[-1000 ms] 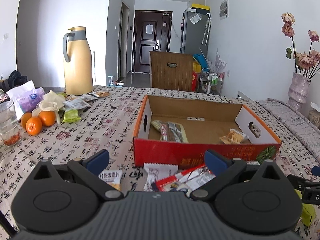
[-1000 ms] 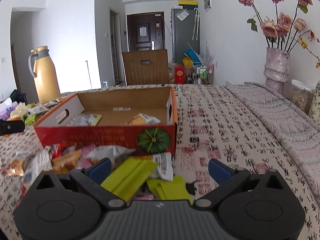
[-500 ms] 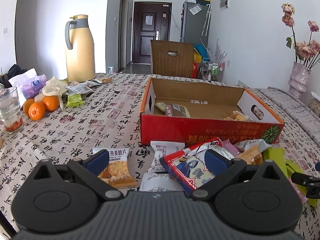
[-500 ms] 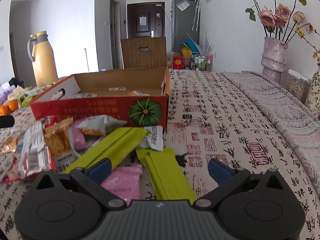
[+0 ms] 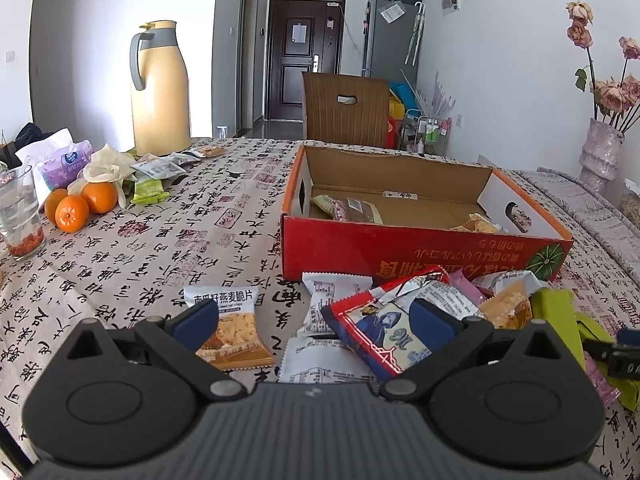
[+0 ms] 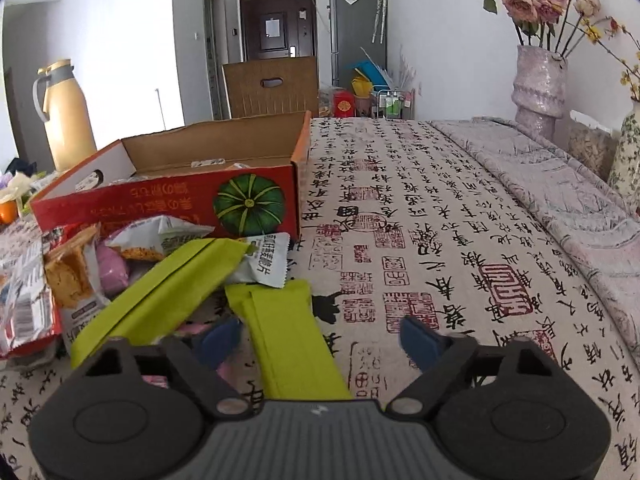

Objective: Organize snacks
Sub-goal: 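Close the right tool on a green snack bar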

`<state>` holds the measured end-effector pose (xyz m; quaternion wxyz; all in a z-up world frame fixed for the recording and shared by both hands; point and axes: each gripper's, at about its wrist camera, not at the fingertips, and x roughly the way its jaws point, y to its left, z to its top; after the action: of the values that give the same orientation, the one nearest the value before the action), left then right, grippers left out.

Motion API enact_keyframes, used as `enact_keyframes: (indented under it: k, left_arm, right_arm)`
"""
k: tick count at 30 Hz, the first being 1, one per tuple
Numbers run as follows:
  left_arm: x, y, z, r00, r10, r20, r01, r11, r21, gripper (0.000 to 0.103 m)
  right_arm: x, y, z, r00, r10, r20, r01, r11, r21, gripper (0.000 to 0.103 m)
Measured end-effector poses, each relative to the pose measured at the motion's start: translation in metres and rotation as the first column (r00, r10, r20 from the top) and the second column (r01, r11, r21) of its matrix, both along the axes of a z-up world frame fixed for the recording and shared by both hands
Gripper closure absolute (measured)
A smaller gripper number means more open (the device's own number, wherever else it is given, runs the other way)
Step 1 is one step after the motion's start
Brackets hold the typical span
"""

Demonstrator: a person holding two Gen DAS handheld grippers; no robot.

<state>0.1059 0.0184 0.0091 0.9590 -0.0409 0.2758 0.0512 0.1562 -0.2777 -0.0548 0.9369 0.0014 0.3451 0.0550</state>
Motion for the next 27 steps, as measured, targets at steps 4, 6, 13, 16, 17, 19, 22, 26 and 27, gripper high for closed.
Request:
enact_keyframes:
  k: [4, 6, 13, 16, 17, 19, 22, 26, 27]
  left_arm:
    - [0.000, 0.000, 0.000, 1.000, 0.000, -0.001, 0.000, 1.000, 0.000, 0.000]
    - [0.001, 0.000, 0.000, 1.000, -0.001, -0.002, 0.001, 1.000, -0.002, 0.000]
    - [0.000, 0.004, 0.000, 1.000, 0.002, -0.004, -0.002, 1.000, -0.007, 0.000]
    - [0.000, 0.005, 0.001, 1.000, 0.004, 0.001, -0.004, 1.000, -0.007, 0.000]
    - [0.000, 0.006, 0.002, 1.000, 0.006, 0.002, -0.006, 1.000, -0.006, 0.000]
    - [0.001, 0.009, 0.002, 1.000, 0.013, 0.002, -0.013, 1.000, -0.004, 0.000]
    - [0.003, 0.015, 0.001, 1.000, 0.029, -0.004, -0.029, 1.000, 0.000, 0.000]
    - [0.009, 0.026, -0.003, 0.998, 0.056, -0.022, -0.056, 0.998, 0.022, 0.000]
    - [0.012, 0.030, -0.005, 0.998, 0.063, -0.030, -0.062, 0.998, 0.028, 0.000]
  right_arm:
    - [-0.004, 0.002, -0.003, 1.000, 0.023, 0.003, -0.023, 0.999, -0.027, 0.031]
    - [-0.004, 0.002, -0.003, 0.999, 0.031, 0.004, -0.031, 0.999, -0.033, 0.031]
    - [-0.012, 0.009, 0.003, 0.996, 0.090, 0.003, -0.089, 0.996, -0.024, 0.067]
    - [-0.016, 0.007, 0.004, 0.997, 0.071, 0.013, -0.071, 0.997, -0.002, 0.069]
    - [-0.017, 0.006, 0.004, 0.998, 0.061, 0.019, -0.061, 0.998, 0.007, 0.069]
    - [-0.021, 0.002, 0.007, 0.999, 0.040, 0.034, -0.041, 0.999, 0.026, 0.069]
    - [-0.026, -0.004, 0.014, 0.998, 0.010, 0.062, -0.013, 0.998, 0.055, 0.069]
    - [-0.032, -0.009, 0.024, 0.994, -0.020, 0.105, 0.013, 0.998, 0.069, 0.069]
    - [-0.033, -0.010, 0.026, 0.993, -0.025, 0.114, 0.017, 0.997, 0.070, 0.070]
